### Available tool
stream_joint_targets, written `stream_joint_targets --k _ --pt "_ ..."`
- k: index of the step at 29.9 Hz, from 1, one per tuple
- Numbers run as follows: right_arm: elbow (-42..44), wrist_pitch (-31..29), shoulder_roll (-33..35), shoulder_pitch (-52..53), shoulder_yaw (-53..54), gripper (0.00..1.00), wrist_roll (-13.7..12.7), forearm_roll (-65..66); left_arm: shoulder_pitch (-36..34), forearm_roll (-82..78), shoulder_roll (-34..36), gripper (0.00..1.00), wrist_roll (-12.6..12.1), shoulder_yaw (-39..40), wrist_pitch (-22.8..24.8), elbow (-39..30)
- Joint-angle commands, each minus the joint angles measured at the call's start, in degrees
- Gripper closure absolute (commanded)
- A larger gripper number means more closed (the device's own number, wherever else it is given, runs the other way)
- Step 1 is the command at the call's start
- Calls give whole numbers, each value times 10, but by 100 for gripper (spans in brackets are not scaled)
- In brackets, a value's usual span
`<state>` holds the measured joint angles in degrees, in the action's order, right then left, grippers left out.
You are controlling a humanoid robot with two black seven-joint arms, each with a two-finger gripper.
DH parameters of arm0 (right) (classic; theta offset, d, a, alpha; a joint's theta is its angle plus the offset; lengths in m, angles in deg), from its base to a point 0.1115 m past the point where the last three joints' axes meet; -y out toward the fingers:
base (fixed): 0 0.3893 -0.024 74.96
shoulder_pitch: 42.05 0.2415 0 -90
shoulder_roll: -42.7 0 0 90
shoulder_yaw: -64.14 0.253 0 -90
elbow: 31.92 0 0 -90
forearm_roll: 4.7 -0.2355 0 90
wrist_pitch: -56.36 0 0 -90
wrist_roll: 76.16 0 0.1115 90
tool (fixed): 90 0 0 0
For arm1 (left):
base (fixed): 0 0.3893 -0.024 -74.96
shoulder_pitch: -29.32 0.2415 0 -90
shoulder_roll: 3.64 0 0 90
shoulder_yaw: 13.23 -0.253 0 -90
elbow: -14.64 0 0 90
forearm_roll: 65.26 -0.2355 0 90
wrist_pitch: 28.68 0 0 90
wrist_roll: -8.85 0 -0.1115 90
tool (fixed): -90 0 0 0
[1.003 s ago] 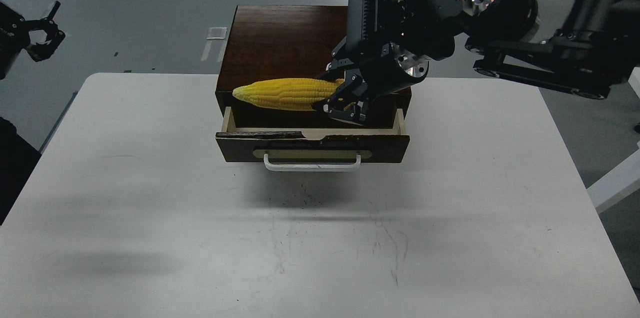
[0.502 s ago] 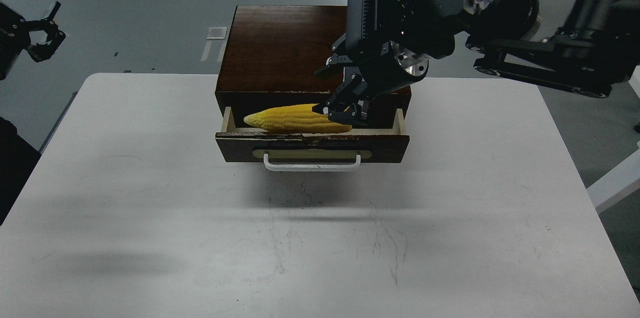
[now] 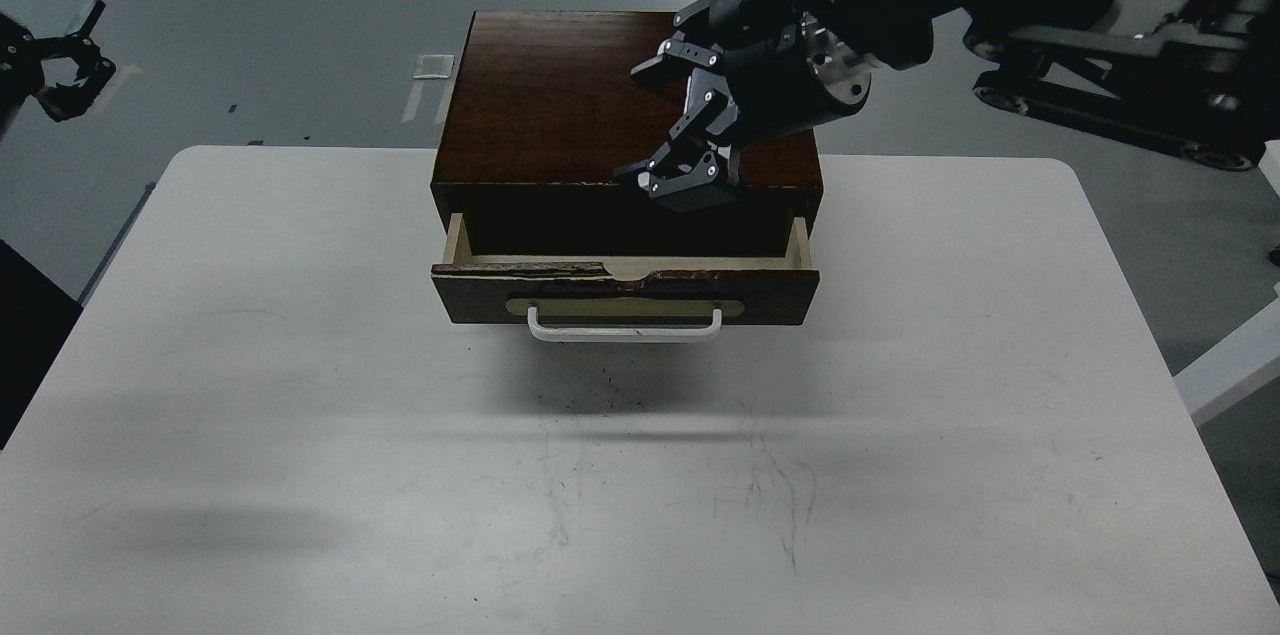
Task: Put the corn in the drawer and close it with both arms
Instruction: 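Open the right gripper and withdraw it upward from the drawer, then reach the left gripper toward the front of the open drawer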
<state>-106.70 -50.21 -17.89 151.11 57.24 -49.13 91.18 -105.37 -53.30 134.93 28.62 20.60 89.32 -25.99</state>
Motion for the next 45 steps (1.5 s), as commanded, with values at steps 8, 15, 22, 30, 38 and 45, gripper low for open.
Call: stream_joint_targets --k 8,15,22,30,38,45 --pt "7 0 163 -5 51 0 -10 -276 -1 1 -23 2 -1 3 0 -1" --pt "10 0 254 -23 51 0 -11 -569 -9 -6 -30 2 -10 -3 0 -6" --pt "7 7 295 -111 60 0 -10 -766 -51 -42 -27 2 -18 -7 0 -5" --pt "12 2 321 -255 62 0 -8 -1078 -72 -131 -32 2 -18 -8 0 -10" --pt "64 -41 321 -352 62 0 -8 -1354 -82 -278 6 2 -11 -8 0 -168" --pt "105 -114 318 -423 62 0 -9 -1413 -83 -421 45 2 -11 -7 0 -327"
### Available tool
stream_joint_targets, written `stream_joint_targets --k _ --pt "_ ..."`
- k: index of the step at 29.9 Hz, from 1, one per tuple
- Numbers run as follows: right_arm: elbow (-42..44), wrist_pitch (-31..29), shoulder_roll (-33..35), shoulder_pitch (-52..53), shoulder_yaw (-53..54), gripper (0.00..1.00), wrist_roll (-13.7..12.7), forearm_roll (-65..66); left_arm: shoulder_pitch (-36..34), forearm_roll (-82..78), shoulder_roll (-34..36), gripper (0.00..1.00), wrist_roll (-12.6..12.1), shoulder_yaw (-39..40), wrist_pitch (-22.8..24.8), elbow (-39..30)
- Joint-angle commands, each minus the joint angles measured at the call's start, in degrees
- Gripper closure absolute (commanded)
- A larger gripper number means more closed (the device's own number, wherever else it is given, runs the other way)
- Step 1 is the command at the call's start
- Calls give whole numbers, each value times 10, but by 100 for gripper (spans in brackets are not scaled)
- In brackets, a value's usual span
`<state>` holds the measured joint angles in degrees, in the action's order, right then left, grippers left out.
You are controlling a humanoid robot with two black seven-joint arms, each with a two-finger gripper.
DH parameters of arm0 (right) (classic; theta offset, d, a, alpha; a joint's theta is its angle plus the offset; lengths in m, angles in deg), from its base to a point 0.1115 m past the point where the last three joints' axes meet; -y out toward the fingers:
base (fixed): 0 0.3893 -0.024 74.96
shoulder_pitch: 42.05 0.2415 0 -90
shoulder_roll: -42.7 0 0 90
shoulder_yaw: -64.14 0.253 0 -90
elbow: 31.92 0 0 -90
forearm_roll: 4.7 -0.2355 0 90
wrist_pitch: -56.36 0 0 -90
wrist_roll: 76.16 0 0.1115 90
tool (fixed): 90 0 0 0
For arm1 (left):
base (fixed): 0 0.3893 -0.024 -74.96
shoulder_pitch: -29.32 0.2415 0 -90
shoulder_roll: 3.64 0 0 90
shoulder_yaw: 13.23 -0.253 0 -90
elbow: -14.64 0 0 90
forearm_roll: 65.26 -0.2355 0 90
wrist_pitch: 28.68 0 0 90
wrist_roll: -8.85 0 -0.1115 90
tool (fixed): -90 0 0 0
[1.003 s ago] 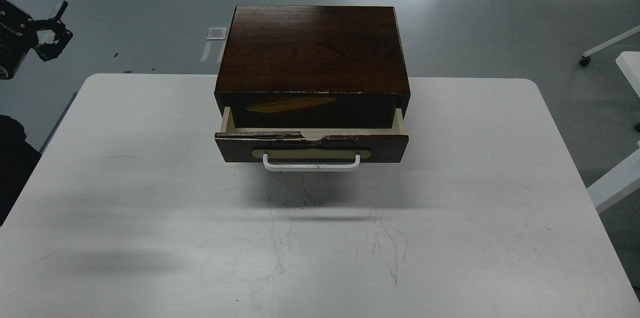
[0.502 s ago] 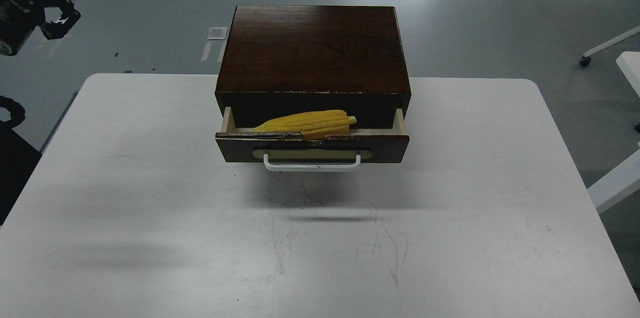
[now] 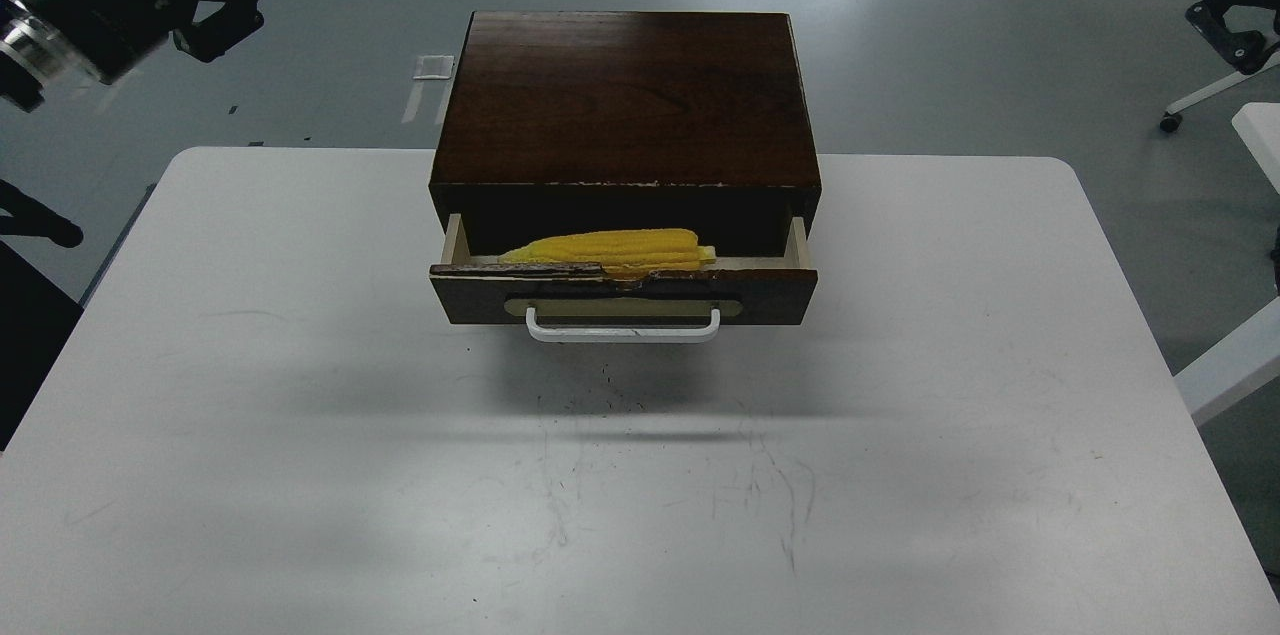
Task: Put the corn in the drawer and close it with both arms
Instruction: 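Reach the left gripper toward the front of the open drawer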
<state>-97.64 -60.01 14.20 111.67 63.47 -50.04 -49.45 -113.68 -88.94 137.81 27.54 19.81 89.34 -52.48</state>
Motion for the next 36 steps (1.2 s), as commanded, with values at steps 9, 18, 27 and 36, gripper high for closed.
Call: stream_joint_targets --k 9,18,27,36 --pt "53 -16 -23 -73 0 0 3 -6 6 -340 7 2 -2 -5 0 -228" --pt "72 -16 -23 -77 1 0 3 -5 -1 -593 -65 2 -1 -18 0 -322" --pt "78 -16 -24 -77 2 0 3 -4 -8 -873 -128 3 -5 -43 0 -328" --pt "82 -16 -24 -83 2 0 3 -4 -55 -986 -129 3 -5 -111 0 -332"
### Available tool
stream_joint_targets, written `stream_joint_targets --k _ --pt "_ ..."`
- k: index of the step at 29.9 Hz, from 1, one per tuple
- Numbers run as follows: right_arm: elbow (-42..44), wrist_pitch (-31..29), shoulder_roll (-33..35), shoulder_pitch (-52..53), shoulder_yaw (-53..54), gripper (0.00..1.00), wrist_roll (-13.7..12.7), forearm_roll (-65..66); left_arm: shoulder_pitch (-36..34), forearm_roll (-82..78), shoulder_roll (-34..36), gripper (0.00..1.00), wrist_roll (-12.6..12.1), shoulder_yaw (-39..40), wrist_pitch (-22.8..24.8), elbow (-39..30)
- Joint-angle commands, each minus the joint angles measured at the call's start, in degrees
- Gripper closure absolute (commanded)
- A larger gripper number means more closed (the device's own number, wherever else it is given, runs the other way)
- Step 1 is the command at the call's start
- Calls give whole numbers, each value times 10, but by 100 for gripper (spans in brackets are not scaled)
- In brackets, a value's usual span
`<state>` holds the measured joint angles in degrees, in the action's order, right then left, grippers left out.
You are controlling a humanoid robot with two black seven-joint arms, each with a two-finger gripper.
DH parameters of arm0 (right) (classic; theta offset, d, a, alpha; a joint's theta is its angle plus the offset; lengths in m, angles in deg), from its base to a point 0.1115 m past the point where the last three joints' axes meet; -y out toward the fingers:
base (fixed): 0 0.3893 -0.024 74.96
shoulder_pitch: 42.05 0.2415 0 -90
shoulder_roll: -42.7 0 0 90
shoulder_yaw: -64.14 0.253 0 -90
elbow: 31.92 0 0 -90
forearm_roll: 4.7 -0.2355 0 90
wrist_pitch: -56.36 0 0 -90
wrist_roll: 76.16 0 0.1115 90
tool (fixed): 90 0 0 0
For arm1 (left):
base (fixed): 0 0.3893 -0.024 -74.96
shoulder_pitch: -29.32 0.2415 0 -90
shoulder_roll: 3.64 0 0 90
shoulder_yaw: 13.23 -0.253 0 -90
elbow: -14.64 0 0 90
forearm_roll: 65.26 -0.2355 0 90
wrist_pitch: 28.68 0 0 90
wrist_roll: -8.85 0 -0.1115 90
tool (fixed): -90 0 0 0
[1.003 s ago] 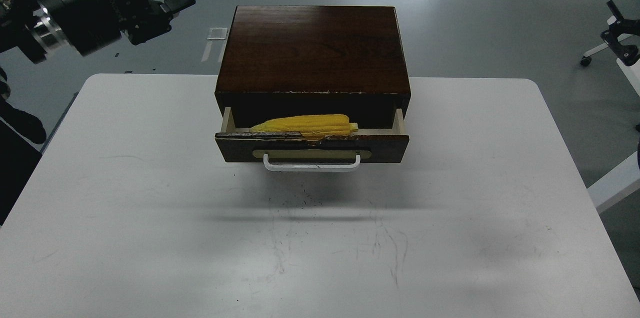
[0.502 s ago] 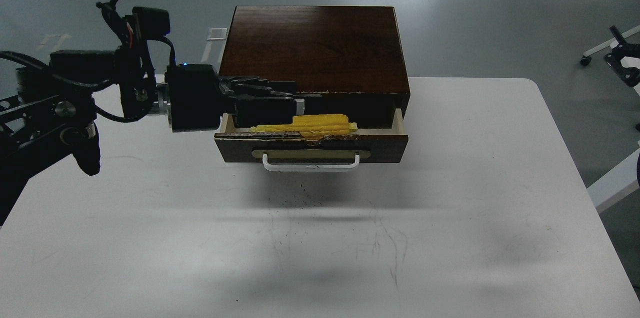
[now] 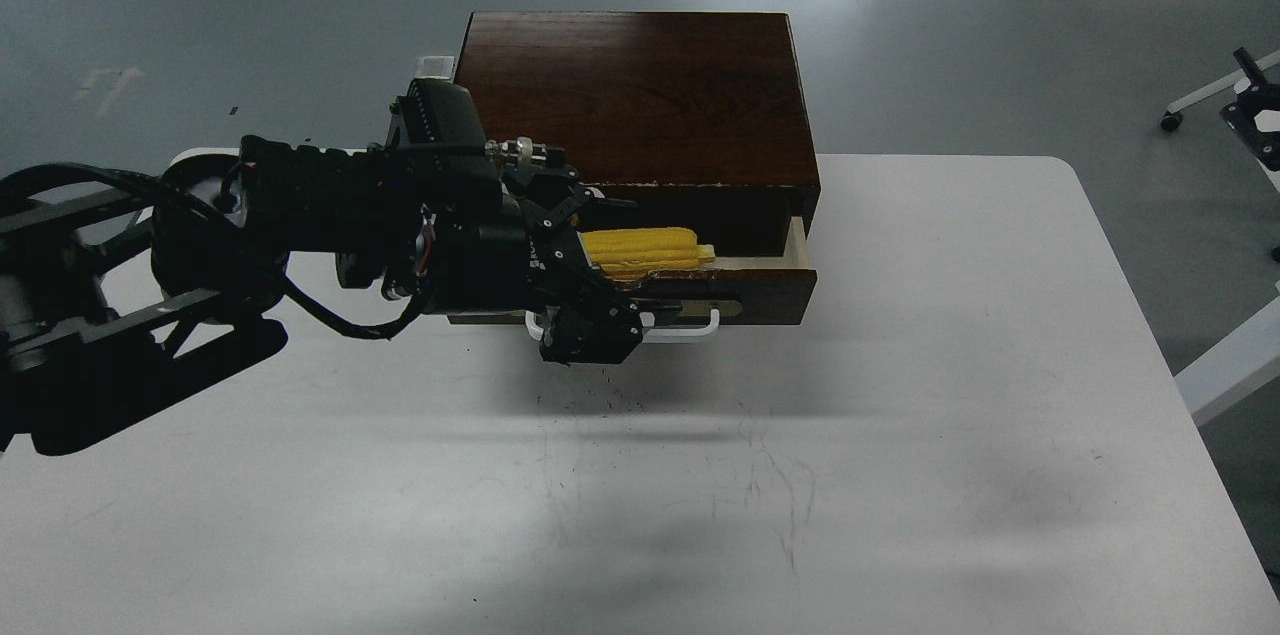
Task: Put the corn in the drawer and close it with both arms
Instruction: 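Reach the left gripper toward the front of the open drawer, then position the left gripper against the drawer front beside the white handle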
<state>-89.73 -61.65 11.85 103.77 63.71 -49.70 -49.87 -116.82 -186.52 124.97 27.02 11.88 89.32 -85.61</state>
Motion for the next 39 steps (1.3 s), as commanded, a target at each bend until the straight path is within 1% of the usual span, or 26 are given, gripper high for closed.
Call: stream_joint_targets --k 1,3,7,12,15,18,19,20,21,22,24,33,38,39 --pt "2 0 0 -4 0 0 0 0 -30 -10 -1 3 1 -41 0 -2" --pt "3 0 1 -5 0 0 0 0 -34 -8 -6 3 7 -55 0 -7" --pt "11 0 1 -11 1 0 0 1 -22 -6 -19 4 32 -60 0 -8" --pt "21 0 1 -14 0 0 0 2 10 -6 -42 7 33 -61 0 -7" --pt "23 0 1 -15 0 0 0 3 27 -6 -58 7 24 -70 0 -5" --pt "23 0 0 -15 1 0 0 8 28 -10 -68 7 1 -78 0 0" --pt "23 0 0 -15 1 0 0 8 28 -12 -71 7 -20 -81 0 7" --pt "23 0 0 -15 1 0 0 8 28 -12 -71 7 -30 -83 0 11" --pt "23 0 1 -15 1 0 0 9 28 -13 -70 7 -50 -88 0 17" --pt "23 0 1 -15 1 0 0 9 28 -14 -69 7 -63 -92 0 22" --pt "23 0 1 -15 1 0 0 9 27 -17 -68 7 -66 -93 0 22" --pt "24 0 1 -17 1 0 0 10 24 -20 -63 7 -63 -121 0 18" --pt "24 0 1 -17 1 0 0 14 23 -20 -63 7 -63 -123 0 16" --pt "25 0 1 -18 1 0 0 16 23 -20 -63 10 -61 -123 0 15"
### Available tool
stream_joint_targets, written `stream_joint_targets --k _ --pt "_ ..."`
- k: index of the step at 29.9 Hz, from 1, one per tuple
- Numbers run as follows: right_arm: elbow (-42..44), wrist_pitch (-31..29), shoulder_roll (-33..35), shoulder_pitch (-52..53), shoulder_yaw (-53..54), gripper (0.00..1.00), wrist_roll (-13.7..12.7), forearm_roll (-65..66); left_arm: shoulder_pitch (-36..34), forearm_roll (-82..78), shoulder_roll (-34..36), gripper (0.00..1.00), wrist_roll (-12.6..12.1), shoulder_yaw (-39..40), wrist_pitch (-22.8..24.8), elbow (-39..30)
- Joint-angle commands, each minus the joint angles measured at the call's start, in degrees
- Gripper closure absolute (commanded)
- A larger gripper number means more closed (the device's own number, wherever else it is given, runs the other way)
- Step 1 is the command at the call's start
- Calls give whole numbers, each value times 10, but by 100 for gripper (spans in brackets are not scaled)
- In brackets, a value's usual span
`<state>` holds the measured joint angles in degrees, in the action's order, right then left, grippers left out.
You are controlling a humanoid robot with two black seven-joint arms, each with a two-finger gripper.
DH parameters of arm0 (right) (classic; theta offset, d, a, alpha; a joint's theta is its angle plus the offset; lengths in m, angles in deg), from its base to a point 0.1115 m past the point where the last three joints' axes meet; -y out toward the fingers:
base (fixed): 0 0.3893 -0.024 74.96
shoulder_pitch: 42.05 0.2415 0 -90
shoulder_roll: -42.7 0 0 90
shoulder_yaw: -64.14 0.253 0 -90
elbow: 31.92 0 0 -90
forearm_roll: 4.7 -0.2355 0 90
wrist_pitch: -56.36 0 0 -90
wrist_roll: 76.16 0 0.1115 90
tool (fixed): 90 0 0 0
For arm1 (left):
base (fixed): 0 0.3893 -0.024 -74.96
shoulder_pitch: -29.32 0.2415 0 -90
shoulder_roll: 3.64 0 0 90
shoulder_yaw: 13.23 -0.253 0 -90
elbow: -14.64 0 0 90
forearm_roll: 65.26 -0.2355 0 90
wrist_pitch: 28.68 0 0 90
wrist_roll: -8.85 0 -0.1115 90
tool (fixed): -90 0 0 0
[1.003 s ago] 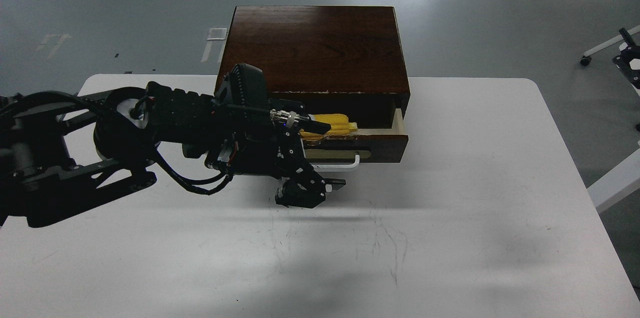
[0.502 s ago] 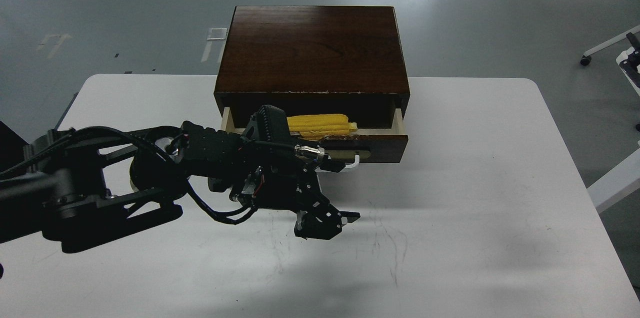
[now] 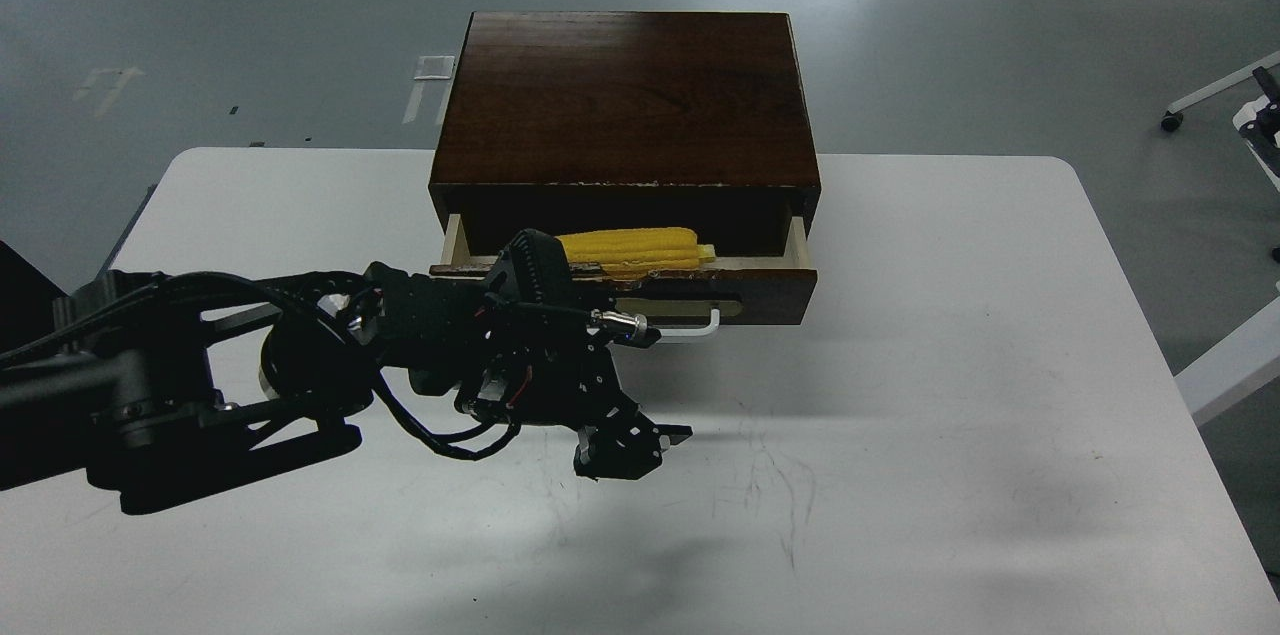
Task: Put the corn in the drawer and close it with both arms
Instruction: 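Position the left gripper against the drawer front beside the white handle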
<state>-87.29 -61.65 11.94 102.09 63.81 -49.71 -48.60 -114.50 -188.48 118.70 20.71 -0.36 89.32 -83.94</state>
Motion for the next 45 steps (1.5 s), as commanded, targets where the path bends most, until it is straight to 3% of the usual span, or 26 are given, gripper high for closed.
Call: stream_joint_targets --k 1,3,7,9,11,45 --pt "3 0 0 -1 0 0 1 4 -1 0 1 22 8 0 0 -1" --pt "4 0 -1 -2 0 0 1 4 -1 0 2 41 23 0 0 -1" --pt "4 0 -1 -2 -1 0 1 5 -1 0 6 65 33 0 0 -1" --pt "4 0 -1 -2 -1 0 1 4 -1 -1 11 90 34 0 0 -1" --pt "4 0 -1 -2 -1 0 1 5 -1 -1 13 100 34 1 0 -1" --pt "4 0 -1 -11 0 0 2 19 -33 -18 30 100 18 1 0 23"
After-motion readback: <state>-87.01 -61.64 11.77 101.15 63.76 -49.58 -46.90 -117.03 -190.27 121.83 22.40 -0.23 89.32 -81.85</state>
